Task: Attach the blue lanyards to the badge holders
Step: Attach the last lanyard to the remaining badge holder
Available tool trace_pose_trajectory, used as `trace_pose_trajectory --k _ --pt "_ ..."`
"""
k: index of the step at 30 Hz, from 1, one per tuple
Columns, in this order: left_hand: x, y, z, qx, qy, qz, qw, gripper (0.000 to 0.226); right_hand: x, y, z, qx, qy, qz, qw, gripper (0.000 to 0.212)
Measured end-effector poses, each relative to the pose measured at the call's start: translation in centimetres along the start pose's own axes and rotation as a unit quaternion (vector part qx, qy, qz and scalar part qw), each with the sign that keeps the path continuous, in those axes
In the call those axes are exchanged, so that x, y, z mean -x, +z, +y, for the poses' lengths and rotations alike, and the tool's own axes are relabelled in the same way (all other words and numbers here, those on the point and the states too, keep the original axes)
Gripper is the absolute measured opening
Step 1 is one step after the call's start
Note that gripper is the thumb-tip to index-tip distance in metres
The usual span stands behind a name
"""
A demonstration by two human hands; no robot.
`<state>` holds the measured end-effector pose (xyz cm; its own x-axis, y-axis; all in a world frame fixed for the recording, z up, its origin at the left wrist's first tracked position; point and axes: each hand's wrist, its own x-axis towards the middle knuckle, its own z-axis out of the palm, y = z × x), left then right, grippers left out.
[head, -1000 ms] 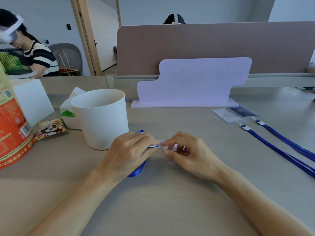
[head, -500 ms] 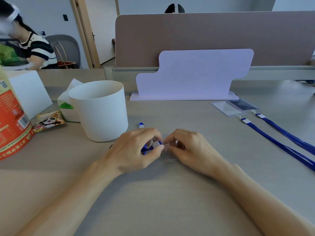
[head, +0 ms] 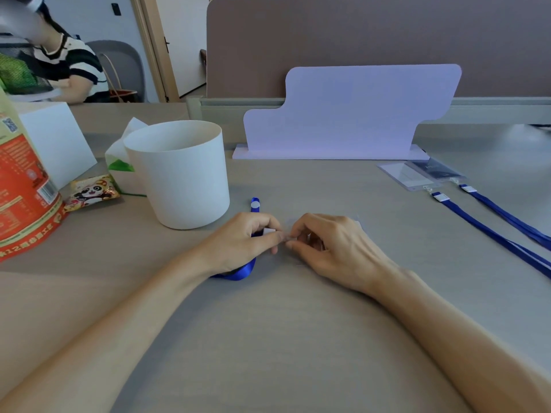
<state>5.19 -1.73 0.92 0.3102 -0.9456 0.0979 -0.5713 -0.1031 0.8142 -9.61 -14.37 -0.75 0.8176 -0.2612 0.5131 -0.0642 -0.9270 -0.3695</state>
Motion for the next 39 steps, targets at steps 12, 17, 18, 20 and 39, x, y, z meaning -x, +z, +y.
trace_pose_trajectory --k 12,17,18,20,39 --pt "0.0 0.0 0.9 0.133 0.012 0.029 0.991 0.02 -0.2 -0.1 -0.2 -0.074 0.009 0.085 0.994 0.016" --pt "0.1 0.0 1.2 0.144 0.023 0.021 0.989 0.023 -0.3 0.1 -0.3 -0.106 0.021 0.092 0.99 0.011" --pt "0.1 -0.1 1.3 0.141 0.028 0.025 0.989 0.023 -0.3 0.1 -0.4 -0.112 0.026 0.097 0.989 0.012" --pt "0.1 0.0 1.3 0.11 0.046 0.044 0.992 0.021 -0.2 0.0 -0.7 -0.146 0.059 0.108 0.981 0.015" --pt "-0.4 0.5 0.4 0.062 0.1 0.103 0.988 0.014 -0.5 -0.9 -1.1 -0.359 0.179 0.061 0.914 0.013"
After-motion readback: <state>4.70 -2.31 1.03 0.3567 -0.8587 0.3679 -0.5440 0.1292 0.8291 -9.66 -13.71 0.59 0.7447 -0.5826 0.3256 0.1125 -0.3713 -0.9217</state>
